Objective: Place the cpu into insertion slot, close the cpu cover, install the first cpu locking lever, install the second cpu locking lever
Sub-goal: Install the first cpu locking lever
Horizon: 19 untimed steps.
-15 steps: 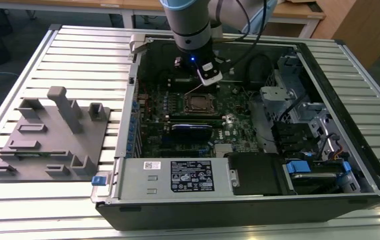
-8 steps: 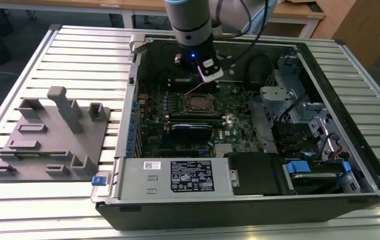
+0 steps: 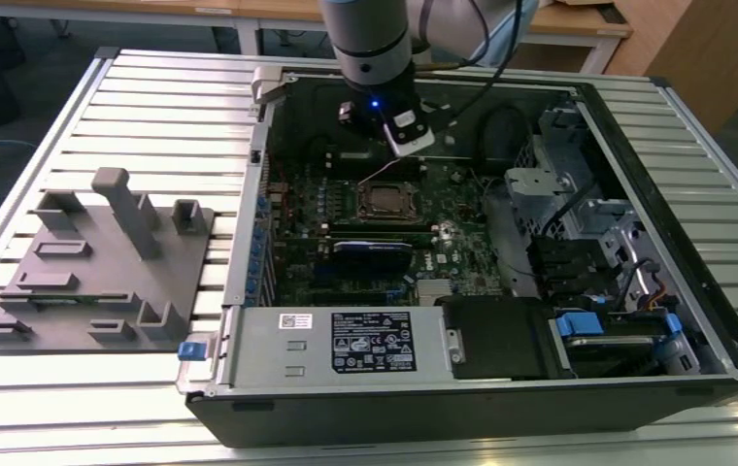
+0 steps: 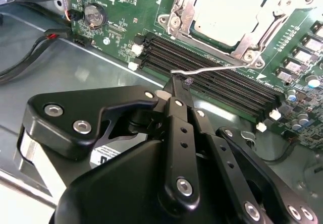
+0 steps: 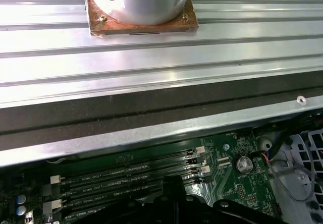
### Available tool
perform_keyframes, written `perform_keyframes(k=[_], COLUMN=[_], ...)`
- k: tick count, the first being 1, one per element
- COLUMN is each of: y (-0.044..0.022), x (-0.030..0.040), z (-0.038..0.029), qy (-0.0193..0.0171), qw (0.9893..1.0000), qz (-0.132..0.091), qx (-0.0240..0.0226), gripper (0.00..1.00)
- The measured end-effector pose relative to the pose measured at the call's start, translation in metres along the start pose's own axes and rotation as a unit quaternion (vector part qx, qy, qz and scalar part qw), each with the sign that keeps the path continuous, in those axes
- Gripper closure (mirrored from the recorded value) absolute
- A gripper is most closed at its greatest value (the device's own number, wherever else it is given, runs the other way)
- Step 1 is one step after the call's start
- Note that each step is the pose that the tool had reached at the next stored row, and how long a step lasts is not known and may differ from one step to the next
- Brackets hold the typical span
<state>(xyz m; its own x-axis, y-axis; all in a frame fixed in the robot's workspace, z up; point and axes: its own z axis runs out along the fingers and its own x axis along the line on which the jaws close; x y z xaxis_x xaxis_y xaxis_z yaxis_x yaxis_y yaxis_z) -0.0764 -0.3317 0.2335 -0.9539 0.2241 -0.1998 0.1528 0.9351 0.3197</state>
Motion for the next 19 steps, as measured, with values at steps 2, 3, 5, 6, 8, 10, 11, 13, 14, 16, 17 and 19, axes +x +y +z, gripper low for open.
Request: perform_keyframes(k=[2, 3, 5, 6, 8, 10, 11, 13, 14, 16, 17, 19], y=[-0.0009, -0.0015, -0.0029, -0.0036, -0.005, -0.0063, -0.007, -0.0085, -0.0093, -0.0108, -0.0113, -0.0115], x=[0.0013, 0.002, 0.0037, 0.0046, 0.0062, 0.0073, 0.0078, 0.0086, 0.0089, 0.0096, 0.0099, 0.01], z=[-0.0005, -0.0006, -0.0007, -0.0006, -0.0002, 0.0008, 0.0015, 0.0035, 0.0048, 0.0074, 0.0085, 0.009], qy=[-0.0017, -0.0025, -0.0043, -0.0051, -0.0061, -0.007, -0.0075, -0.0082, -0.0085, -0.0088, -0.0089, -0.0089], qw=[1.0, 1.0, 1.0, 1.0, 1.0, 1.0, 1.0, 1.0, 1.0, 1.0, 1.0, 1.0], qz=[-0.001, -0.001, -0.001, -0.001, -0.002, -0.002, -0.002, -0.002, -0.002, -0.003, -0.003, -0.003], qx=[-0.0004, -0.0006, -0.001, -0.0012, -0.0014, -0.0017, -0.0018, -0.002, -0.0021, -0.0021, -0.0021, -0.0021], gripper=[0.9, 0.9, 0.9, 0.9, 0.9, 0.9, 0.9, 0.9, 0.9, 0.9, 0.9, 0.9])
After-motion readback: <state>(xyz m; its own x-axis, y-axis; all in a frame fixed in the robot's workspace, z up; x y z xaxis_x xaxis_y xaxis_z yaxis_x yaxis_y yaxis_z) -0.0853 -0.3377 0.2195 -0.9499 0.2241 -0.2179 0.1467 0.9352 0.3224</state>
